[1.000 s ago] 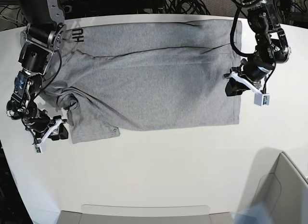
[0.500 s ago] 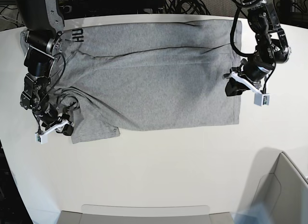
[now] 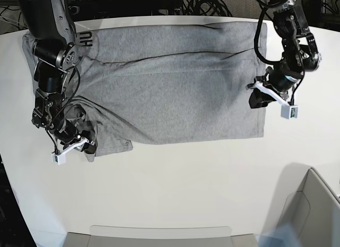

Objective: Fold the T-shirt properly
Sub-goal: 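Move both grippers to the shirt's hem corners and grasp them, then lift the hem with both grippers and fold it toward the collar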

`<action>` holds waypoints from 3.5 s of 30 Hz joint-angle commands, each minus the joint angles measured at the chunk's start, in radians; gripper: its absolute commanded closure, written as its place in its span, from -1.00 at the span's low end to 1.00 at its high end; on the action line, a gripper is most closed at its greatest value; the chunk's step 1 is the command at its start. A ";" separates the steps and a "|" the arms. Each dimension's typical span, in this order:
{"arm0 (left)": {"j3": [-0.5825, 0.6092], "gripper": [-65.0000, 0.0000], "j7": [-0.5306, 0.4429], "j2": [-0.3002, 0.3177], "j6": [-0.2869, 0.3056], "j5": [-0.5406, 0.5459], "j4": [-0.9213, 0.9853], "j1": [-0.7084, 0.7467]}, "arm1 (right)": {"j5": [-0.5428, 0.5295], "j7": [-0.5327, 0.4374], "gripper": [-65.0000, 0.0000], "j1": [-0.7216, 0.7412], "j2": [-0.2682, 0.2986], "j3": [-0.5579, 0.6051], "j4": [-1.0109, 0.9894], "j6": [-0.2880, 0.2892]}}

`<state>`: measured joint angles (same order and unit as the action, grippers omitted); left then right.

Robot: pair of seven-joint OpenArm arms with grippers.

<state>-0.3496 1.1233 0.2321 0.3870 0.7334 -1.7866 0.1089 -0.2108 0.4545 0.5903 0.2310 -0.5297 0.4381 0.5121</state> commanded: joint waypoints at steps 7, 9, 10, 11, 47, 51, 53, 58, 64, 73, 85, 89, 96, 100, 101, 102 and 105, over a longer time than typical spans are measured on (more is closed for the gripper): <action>-0.009 0.33 -0.030 0.039 -0.050 0.012 0.182 -0.197 | -0.023 0.059 0.31 0.001 0.018 0.004 0.005 -0.007; 0.001 0.30 -0.033 0.057 -0.118 0.012 0.248 -0.246 | -0.023 0.074 0.31 0.001 0.031 0.006 0.005 -0.005; 0.001 0.28 -0.039 0.062 -0.139 0.001 0.279 -0.271 | -0.023 0.080 0.31 0.001 0.034 0.006 0.005 -0.005; 0.002 0.26 -0.056 0.065 -0.155 -0.025 0.313 -0.292 | -0.025 0.083 0.31 0.001 0.035 0.006 0.005 -0.005; 0.337 1.00 -0.392 0.125 -0.153 -0.186 0.853 -0.436 | 0.032 0.074 0.84 0.013 0.040 0.084 0.006 -0.008; 0.330 1.00 -0.397 0.126 -0.070 -0.182 0.885 -0.438 | 0.035 0.074 1.00 0.026 0.040 0.098 0.006 -0.013; 0.329 1.00 -0.397 0.126 -0.004 -0.182 0.884 -0.436 | 0.037 0.074 1.00 0.036 0.049 0.099 0.020 -0.011; 0.268 1.00 -0.394 0.134 0.083 -0.182 0.865 -0.436 | 0.037 0.074 1.00 0.046 0.055 0.101 0.089 -0.010; 0.189 1.00 -0.383 0.134 0.094 -0.182 0.787 -0.432 | 0.037 0.073 1.00 0.084 0.061 0.165 0.150 -0.008; 0.188 1.00 -0.383 0.137 0.094 -0.180 0.776 -0.435 | 0.034 0.003 1.00 0.161 0.054 0.214 0.150 -0.008; 0.186 1.00 -0.274 0.140 0.094 -0.180 0.522 -0.377 | 0.029 0.013 1.00 0.138 0.054 0.216 0.270 -0.007; 0.165 1.00 -0.276 0.140 0.094 -0.182 0.514 -0.343 | 0.027 0.142 1.00 0.087 0.052 0.214 0.425 -0.007; 0.074 1.00 -0.274 0.140 0.094 -0.180 0.434 -0.245 | 0.026 0.257 1.00 -0.025 0.043 0.207 0.658 -0.007; 0.079 1.00 -0.274 0.138 0.094 -0.180 0.356 -0.180 | 0.026 0.310 1.00 -0.092 0.043 0.205 0.769 -0.007; 0.076 1.00 -0.274 0.137 0.094 -0.180 0.341 -0.165 | 0.026 0.316 1.00 -0.115 0.043 0.205 0.801 -0.007; 0.076 1.00 -0.274 0.137 0.094 -0.180 0.327 -0.154 | 0.021 0.321 1.00 -0.138 0.043 0.205 0.836 -0.007; 0.074 1.00 -0.265 0.138 0.094 -0.180 0.281 -0.117 | -0.045 0.323 1.00 -0.206 0.049 0.205 0.919 -0.008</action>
<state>-0.2676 0.8742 0.3527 0.4770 0.5426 -1.4864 0.0086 -0.2455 0.8001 0.3534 0.2653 -0.3206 1.3418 0.5026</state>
